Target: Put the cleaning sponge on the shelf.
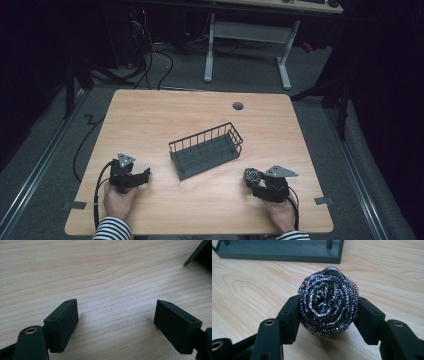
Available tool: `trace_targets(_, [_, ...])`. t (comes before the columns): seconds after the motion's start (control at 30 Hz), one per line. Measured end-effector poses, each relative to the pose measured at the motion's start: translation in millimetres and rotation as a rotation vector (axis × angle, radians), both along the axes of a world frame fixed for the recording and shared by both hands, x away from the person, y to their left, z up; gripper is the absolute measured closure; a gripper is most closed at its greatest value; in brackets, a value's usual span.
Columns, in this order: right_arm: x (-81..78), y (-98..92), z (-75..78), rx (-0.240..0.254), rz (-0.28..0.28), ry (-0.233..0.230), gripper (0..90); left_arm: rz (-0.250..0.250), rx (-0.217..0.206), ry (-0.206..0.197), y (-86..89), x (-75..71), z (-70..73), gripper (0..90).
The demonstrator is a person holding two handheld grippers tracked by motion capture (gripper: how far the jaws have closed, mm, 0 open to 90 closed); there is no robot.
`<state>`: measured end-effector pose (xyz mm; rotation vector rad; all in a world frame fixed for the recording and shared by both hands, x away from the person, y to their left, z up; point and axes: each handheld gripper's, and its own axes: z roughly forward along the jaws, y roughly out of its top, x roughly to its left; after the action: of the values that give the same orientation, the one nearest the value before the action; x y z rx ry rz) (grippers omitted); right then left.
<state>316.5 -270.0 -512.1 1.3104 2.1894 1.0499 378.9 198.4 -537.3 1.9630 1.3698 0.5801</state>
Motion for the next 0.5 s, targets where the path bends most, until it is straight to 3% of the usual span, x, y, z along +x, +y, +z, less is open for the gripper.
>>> trace_targets(0.5, [0.9,6.7,33.6,0.055,0.076,-0.033,43.2,0.000,0.001,0.000,0.0,-0.1,0.0,20.0])
